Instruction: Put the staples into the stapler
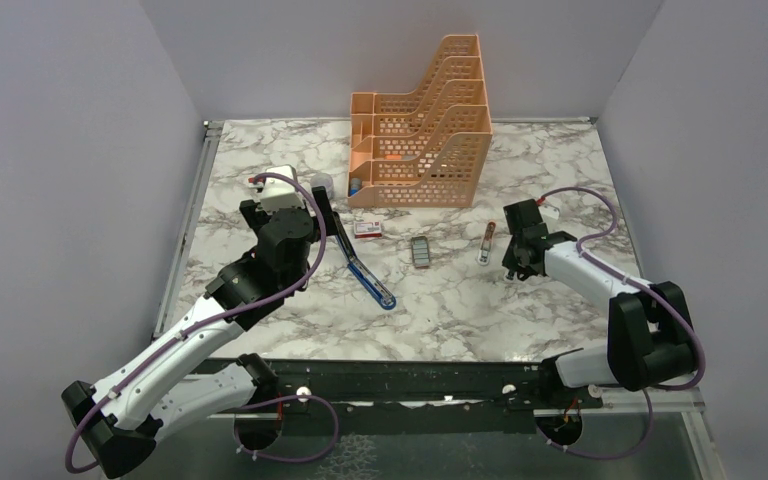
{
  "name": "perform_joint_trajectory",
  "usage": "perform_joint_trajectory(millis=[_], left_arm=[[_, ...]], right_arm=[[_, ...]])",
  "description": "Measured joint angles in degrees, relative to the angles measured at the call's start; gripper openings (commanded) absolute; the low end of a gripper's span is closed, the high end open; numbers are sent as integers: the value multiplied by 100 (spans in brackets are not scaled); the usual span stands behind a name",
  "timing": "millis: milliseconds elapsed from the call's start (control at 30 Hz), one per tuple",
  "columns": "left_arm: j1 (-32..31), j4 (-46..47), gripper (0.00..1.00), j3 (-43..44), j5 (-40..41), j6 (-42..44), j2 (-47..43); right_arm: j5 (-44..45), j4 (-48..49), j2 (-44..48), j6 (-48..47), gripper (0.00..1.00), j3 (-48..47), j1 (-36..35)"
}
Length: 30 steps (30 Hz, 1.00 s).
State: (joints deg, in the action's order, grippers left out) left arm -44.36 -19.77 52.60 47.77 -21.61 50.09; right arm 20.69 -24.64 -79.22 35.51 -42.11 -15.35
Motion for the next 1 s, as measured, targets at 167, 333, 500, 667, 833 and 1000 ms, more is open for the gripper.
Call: perform_joint_trajectory(millis=[167, 333, 500, 667, 833, 1000], left_arm=[[0, 0, 98, 0, 0, 0, 2], [0, 2, 98, 0, 0, 0, 4], [0, 2, 98, 0, 0, 0, 9], [0, 2, 98, 0, 0, 0, 9], [0, 2, 98, 0, 0, 0, 9], [0, 2, 98, 0, 0, 0, 9]], right_arm=[[-17, 15, -22, -26, 23, 0, 0], [-20, 24, -48, -55, 23, -4, 0], [-20, 13, -68, -59, 25, -22, 0], [-24, 11, -72, -59, 29, -31, 0], [-66, 4, -72, -63, 31, -31, 0], [-109, -52, -70, -63, 35, -31, 0]])
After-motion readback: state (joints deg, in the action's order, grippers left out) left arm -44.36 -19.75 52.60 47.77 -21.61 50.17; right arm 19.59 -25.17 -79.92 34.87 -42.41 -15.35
